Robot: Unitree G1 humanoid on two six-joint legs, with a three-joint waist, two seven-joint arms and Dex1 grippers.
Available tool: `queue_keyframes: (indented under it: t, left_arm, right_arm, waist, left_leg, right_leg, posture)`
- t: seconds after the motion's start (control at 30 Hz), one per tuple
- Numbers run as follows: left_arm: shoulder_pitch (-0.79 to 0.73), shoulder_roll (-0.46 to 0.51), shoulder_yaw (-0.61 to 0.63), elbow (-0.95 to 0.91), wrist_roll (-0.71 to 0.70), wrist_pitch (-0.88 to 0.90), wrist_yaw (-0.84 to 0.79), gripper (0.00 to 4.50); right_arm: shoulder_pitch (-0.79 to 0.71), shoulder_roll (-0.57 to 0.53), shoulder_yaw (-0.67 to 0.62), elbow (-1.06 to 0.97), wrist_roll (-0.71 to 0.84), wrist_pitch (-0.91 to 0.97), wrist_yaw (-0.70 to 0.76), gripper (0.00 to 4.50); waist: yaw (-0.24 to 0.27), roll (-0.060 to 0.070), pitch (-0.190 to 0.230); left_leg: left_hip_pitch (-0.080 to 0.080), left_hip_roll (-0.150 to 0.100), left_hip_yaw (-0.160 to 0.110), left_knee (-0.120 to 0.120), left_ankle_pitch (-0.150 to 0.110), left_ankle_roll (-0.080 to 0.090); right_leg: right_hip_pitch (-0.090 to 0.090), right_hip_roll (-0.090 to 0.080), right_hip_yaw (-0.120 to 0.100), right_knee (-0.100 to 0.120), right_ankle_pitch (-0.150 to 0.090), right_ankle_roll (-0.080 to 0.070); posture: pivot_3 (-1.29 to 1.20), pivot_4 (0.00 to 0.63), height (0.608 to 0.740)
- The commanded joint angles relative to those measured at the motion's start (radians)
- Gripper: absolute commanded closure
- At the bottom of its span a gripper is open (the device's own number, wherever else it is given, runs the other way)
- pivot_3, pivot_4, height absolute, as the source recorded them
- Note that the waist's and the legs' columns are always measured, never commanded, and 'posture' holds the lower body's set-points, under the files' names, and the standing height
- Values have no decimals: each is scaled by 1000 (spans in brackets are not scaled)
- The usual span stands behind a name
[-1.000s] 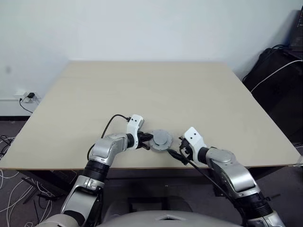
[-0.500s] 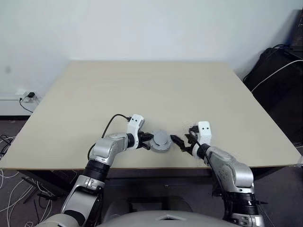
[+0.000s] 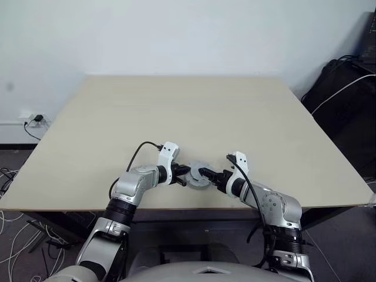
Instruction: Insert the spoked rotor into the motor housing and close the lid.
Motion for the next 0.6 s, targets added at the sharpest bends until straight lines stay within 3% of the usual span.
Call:
queue_keyframes:
  t: [0.03,0.4,0.6]
  left_arm:
    - [-3,-15,-24,3,0,8,-12,4500]
    - [8,-5,-25,-4,7,15,-16,4500]
    - [16,3,-24,-9,9,19,-19,4500]
  right_arm:
    - [-33,10,-33,11,49,28,-2,56]
    - [-73,83,-256,164,314,205,51,56]
    - [-63,132,-272,158,370,214,53,56]
  waist:
    - [-1,0,0]
    - [-6,1,0]
    - [-17,2,0]
  left_leg:
    - [0,0,0,0,0,0]
    - [0,0,0,-1,0,0]
    - [0,1,0,-1,0,0]
  right_leg:
    - [0,0,0,0,0,0]
    - [0,0,0,0,0,0]
    - [-1,0,0,1,0,0]
  posture:
    - [0,0,740]
    - [0,0,740]
    - [0,0,740]
